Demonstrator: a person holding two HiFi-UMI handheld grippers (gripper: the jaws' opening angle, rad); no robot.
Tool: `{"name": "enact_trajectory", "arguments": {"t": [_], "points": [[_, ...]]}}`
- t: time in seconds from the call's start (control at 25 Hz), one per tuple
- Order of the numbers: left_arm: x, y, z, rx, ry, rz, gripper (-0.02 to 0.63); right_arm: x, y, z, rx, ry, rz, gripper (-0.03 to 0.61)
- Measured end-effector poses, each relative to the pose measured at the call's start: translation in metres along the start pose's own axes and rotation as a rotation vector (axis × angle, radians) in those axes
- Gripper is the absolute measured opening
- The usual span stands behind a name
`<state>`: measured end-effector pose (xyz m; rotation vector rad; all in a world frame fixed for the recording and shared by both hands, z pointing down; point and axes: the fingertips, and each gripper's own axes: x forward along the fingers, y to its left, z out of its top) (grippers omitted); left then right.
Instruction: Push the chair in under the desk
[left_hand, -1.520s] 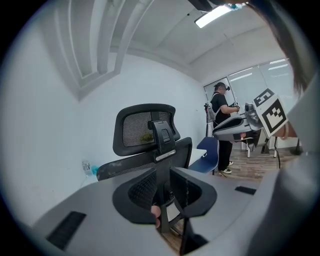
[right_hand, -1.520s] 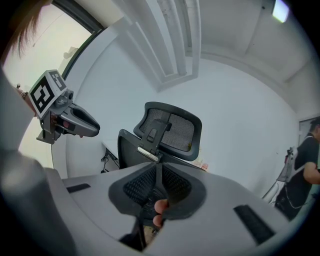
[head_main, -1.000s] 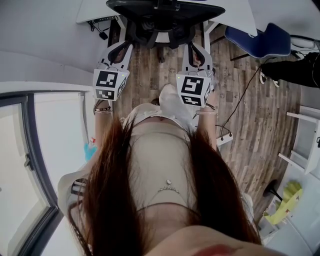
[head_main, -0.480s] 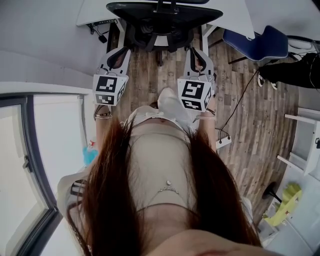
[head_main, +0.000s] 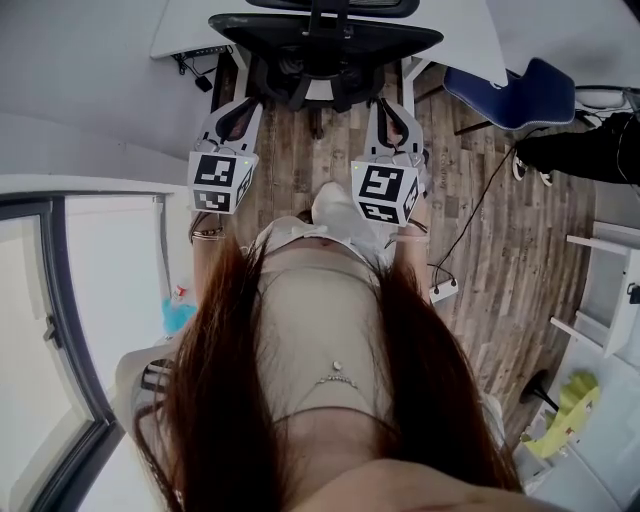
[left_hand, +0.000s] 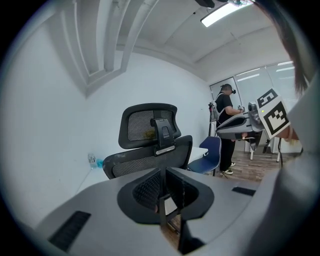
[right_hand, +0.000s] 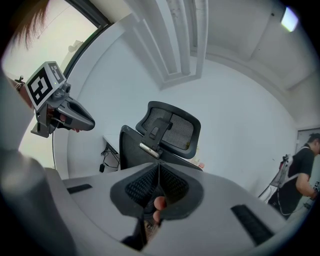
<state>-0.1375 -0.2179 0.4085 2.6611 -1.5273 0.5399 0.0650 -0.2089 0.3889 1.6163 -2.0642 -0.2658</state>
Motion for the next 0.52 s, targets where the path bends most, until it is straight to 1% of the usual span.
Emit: {"name": "enact_trajectory", "arguments": {"t": [0.08,0.2,0.4,0.52], "points": [[0.003,0.001,-0.002,0.003,0.017,0.005,0.031,0.002,-0.001,0.001,-0.008,-0.004,0.002,0.031],[0.000,0.001,0.001,-0.011,0.019,0.007,0.029,0.002,-0.001,0.006,-0.018,-0.013,0.007,0.031],[0.007,-0.002,0.001,-0.029,0.057,-0.037,0.011,0.009,-0.005,0.009,-0.035,-0.033,0.005,0.031],[0.010,-0.002,0.003,-0.031,0.059,-0.049,0.006,0.013,-0.006,0.012,-0.040,-0.046,0.011,0.031]]}}
